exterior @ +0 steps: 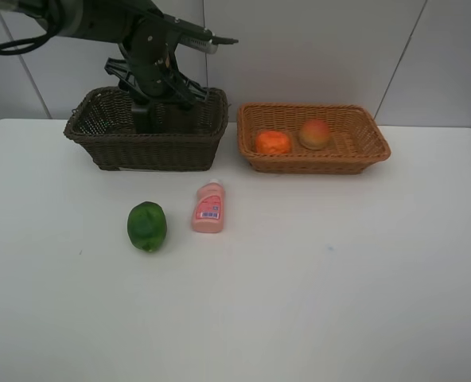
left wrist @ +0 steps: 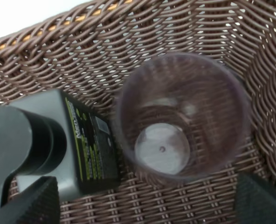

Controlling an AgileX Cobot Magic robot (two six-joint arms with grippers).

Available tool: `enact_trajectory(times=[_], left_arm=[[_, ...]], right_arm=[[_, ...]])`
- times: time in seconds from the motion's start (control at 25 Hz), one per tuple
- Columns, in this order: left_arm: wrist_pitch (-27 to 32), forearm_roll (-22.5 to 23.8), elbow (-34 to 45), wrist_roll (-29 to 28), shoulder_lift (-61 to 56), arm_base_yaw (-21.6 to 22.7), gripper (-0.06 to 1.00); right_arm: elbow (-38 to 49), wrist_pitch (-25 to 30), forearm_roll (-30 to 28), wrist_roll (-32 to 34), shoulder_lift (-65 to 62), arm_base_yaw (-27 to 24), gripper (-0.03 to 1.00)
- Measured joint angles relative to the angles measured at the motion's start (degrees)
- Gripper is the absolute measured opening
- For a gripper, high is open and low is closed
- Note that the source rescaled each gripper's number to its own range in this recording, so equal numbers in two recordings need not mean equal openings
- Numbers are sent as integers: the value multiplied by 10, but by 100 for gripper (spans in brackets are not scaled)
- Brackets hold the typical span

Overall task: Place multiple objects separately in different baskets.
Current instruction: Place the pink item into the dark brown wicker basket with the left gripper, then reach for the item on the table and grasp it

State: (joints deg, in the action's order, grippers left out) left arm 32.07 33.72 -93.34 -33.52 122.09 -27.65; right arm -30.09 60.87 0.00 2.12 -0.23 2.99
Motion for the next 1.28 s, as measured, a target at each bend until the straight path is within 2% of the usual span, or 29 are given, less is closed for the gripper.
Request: enact_trajectory(times=[0.16, 0.36, 0.64, 0.76, 0.92, 1.28], left_arm=[[13, -27, 0, 1, -12, -1, 98], [61, -74, 0, 44, -51, -17, 98], [173, -213, 0, 135, -106, -46, 98], [209, -257, 0, 143, -117, -63, 98], [244, -267, 3, 126, -120, -73, 98], [235, -296, 68, 105, -146, -94, 98]], right_arm=[[0, 0, 0, 0, 0, 0, 97], [0, 0, 0, 0, 0, 0, 97], [0, 0, 0, 0, 0, 0, 97], [0, 0, 0, 0, 0, 0, 97], [0, 0, 0, 0, 0, 0, 97], [0, 0, 0, 0, 0, 0, 97]])
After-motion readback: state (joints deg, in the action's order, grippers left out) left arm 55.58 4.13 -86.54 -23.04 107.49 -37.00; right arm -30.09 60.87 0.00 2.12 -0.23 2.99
